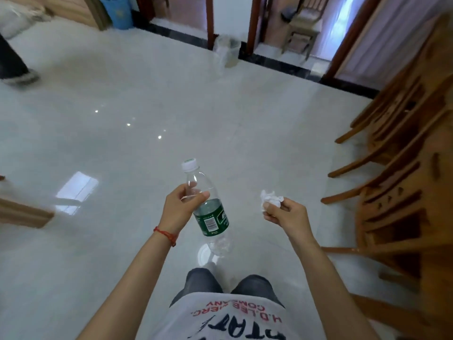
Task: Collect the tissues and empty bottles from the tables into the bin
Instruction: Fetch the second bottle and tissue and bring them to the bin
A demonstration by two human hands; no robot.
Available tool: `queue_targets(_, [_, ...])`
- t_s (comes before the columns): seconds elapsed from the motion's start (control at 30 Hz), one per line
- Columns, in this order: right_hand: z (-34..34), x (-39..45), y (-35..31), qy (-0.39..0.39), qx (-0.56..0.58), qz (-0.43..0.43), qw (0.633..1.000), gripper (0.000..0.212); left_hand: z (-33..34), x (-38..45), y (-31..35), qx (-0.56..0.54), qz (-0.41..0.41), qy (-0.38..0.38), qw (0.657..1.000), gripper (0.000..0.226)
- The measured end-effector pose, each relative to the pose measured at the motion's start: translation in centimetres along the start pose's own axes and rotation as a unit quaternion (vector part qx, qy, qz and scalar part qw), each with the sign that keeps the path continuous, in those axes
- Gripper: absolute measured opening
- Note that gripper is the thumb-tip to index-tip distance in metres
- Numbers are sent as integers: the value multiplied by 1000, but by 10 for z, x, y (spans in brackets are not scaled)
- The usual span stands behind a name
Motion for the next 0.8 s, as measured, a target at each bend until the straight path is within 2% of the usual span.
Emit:
queue_targets(0.17, [-21,4,-2,85,43,-3,995,11,16,47,23,34,9,-77,996,38])
queue_targets(0.4, [-56,21,-14,165,69,-13,984,13,61,107,51,58,14,-151,987,33])
queue_targets(0.63, [-102,87,-42,178,94,-13,979,5,114,185,82,62,11,-173,983,30])
queue_targets(0.8, [-144,154,-86,163,80,-16,983,6,155,250,119,62,6,-170,983,27])
Point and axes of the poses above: each hand's wrist, its own x-axis towards the middle knuckle, its own z-axis out of the palm, y = z × x, the point moved 10 cm from there along x, towards the middle knuckle, and after that the axes turned 13 degrees about -y, right-handed, at the moved point
